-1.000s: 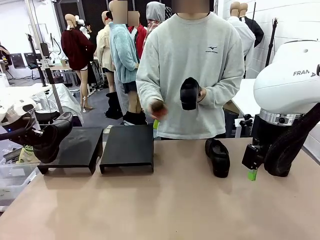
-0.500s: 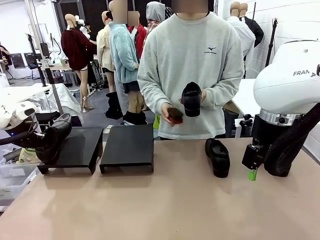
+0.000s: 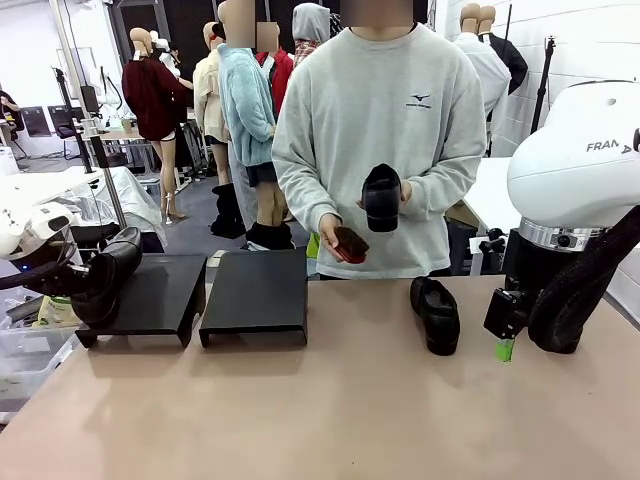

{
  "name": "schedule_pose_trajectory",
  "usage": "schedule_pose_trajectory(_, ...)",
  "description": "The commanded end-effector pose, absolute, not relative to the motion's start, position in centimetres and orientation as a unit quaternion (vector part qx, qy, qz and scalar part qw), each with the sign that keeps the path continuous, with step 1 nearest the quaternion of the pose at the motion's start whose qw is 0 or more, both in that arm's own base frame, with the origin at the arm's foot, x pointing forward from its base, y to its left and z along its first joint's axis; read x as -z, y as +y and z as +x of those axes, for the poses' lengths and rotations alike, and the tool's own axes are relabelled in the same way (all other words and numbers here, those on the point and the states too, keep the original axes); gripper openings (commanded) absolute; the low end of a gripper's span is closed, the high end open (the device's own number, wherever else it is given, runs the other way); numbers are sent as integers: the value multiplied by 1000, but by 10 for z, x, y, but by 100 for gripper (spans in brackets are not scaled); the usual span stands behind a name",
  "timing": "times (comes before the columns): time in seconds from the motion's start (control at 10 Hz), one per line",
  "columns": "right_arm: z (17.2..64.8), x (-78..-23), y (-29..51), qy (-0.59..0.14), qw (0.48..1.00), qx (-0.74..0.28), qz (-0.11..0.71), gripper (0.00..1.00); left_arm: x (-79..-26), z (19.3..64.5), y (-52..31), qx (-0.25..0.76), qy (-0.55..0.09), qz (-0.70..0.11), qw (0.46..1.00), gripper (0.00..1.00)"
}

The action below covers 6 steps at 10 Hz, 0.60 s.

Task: Organize the shoes by placing them on the stand.
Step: Place the Shoe from the middle of the table onto the Shoes Stand.

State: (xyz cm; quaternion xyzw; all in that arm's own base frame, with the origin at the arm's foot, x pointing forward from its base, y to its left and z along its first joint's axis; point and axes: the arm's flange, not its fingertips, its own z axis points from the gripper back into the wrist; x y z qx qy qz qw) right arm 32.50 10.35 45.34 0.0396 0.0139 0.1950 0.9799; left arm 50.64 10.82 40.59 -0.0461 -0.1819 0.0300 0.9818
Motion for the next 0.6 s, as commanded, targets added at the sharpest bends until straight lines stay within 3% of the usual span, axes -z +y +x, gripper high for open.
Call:
schedule_pose_trajectory(0.0,325,-454,106,14,981,-189,37,100,-412,516,115,-39,-178,-59,981,23)
schedule_pose_trajectory(0.4,325,-454,106,14,981,-189,37,100,-419,522,113,-37,-171,-47,983,100)
schedule_pose_trajectory(0.5,325,-454,106,14,981,-189,37,100,-423,521,112,-37,-174,-48,983,100)
